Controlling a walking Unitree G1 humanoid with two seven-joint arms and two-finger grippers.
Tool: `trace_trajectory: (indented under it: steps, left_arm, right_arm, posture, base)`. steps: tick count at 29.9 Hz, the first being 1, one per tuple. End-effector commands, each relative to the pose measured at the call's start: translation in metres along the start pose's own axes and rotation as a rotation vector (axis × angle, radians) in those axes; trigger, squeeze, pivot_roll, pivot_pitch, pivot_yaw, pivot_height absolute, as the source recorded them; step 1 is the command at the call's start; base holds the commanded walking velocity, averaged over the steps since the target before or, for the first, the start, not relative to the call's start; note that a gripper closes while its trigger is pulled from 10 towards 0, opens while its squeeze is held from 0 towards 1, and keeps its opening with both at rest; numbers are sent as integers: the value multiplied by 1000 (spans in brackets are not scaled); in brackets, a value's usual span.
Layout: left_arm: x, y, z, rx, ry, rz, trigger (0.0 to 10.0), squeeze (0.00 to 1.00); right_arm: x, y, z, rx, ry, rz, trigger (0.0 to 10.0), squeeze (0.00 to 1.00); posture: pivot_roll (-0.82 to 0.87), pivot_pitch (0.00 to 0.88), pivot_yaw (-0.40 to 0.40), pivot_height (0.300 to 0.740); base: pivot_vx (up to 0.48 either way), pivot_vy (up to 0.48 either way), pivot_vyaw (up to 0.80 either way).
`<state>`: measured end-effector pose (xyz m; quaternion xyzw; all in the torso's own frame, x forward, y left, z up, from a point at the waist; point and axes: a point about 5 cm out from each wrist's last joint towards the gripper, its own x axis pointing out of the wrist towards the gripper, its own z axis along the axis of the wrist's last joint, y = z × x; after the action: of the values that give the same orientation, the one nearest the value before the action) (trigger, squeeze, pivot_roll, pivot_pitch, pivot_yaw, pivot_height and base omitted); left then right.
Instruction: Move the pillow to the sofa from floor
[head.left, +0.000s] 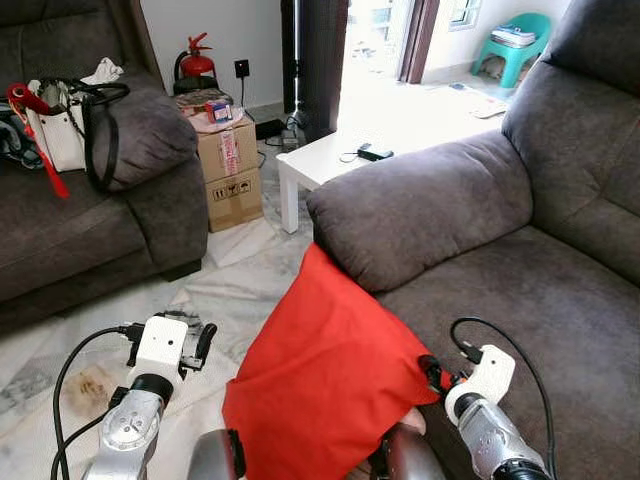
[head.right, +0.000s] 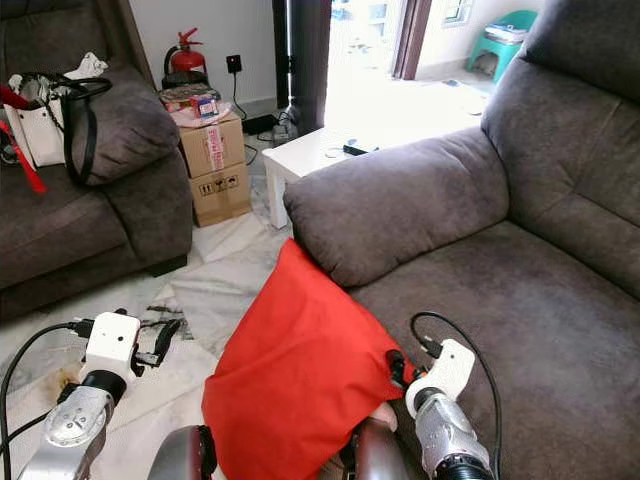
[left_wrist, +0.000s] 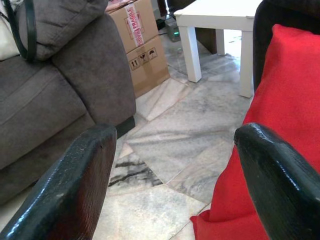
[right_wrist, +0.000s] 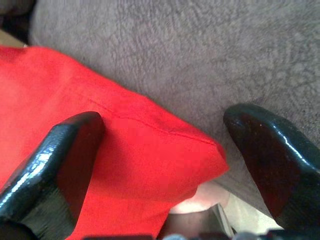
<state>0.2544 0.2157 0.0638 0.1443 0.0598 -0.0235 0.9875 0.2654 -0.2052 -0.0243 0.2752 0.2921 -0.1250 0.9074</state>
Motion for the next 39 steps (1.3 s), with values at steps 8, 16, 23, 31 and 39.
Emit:
trace_trajectory:
  steps: [8, 16, 23, 31, 39]
  left_arm:
    - [3, -6, 3, -6, 1, -40, 10000, 0]
    - [2, -8, 1, -8, 16, -57, 10000, 0]
    - [-2, -11, -1, -17, 28, -79, 10000, 0]
    - [-9, -11, -4, -19, 45, -100, 10000, 0]
    - [-12, -13, -5, -16, 54, -111, 10000, 0]
  right_arm:
    - [-1, -11, 13, -7, -22, -18, 10000, 0]
    - [-3, -11, -13, -3, 113, 19, 10000, 0]
    - [-4, -4, -17, 76, 122, 136, 10000, 0]
    - [-6, 7, -24, 76, 155, 294, 10000, 0]
    - [-6, 7, -30, 116, 141, 275, 10000, 0]
  posture:
    - [69, 0, -22, 563]
    - [71, 0, -21, 563]
    - [75, 11, -18, 563]
    - [90, 31, -14, 563]
    - [95, 50, -4, 563]
  base:
    - [0, 0, 0]
    - [0, 0, 0]
    - [0, 0, 0]
    - [0, 0, 0]
    - [0, 0, 0]
